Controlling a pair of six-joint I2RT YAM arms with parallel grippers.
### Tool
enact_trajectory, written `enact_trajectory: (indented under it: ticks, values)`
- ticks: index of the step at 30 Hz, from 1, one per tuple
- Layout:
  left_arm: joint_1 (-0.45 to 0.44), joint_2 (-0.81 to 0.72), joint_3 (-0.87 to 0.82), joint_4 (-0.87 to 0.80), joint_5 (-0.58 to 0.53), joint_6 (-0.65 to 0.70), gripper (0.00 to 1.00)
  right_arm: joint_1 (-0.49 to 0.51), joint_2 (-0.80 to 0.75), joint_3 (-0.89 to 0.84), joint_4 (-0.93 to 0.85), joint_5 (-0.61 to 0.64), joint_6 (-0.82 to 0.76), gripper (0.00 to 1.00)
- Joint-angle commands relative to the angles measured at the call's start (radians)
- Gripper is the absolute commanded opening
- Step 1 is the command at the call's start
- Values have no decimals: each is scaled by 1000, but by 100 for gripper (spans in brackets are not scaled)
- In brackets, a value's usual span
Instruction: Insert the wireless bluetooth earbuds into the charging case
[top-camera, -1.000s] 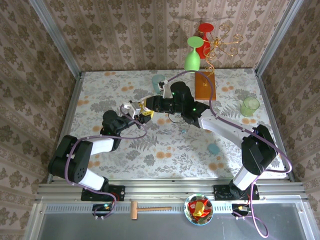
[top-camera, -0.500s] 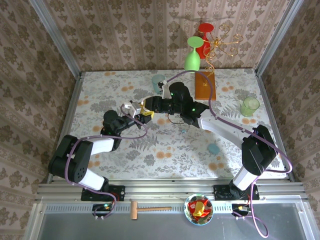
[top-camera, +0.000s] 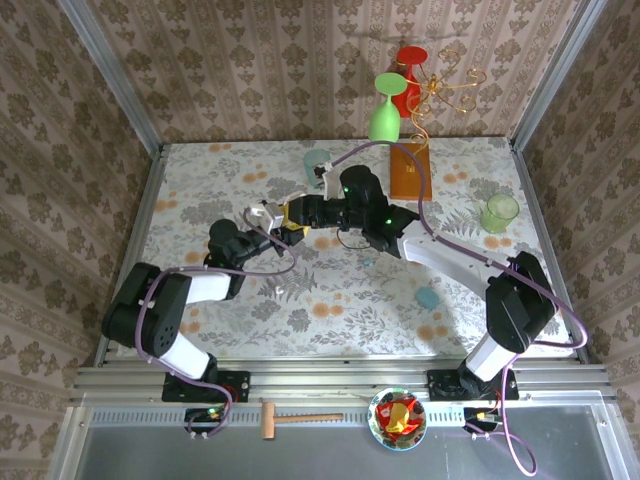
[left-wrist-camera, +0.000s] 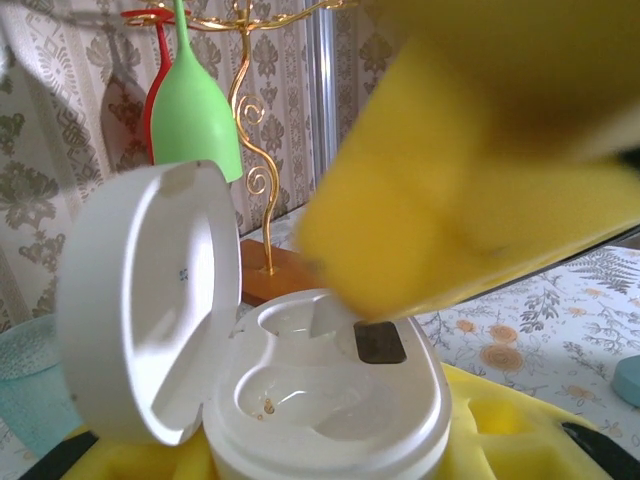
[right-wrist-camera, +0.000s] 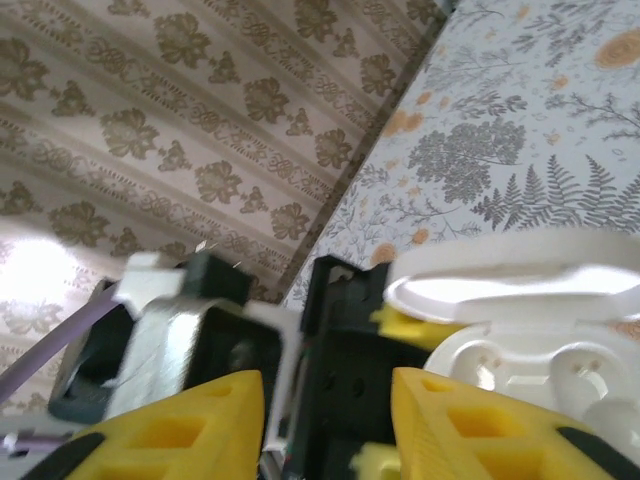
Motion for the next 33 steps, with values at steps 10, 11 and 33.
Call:
enact_trajectory:
  ticks: [10, 11, 33]
  values:
    - [58, 27, 15, 53, -38, 23, 24, 46, -263, -195, 119, 153, -160, 53]
    - [66, 24, 12, 52, -43, 23, 24, 46, -272, -209, 108, 171, -165, 53]
    - [290, -48, 2, 52, -173, 23, 23, 188, 160, -238, 145, 245, 432, 46]
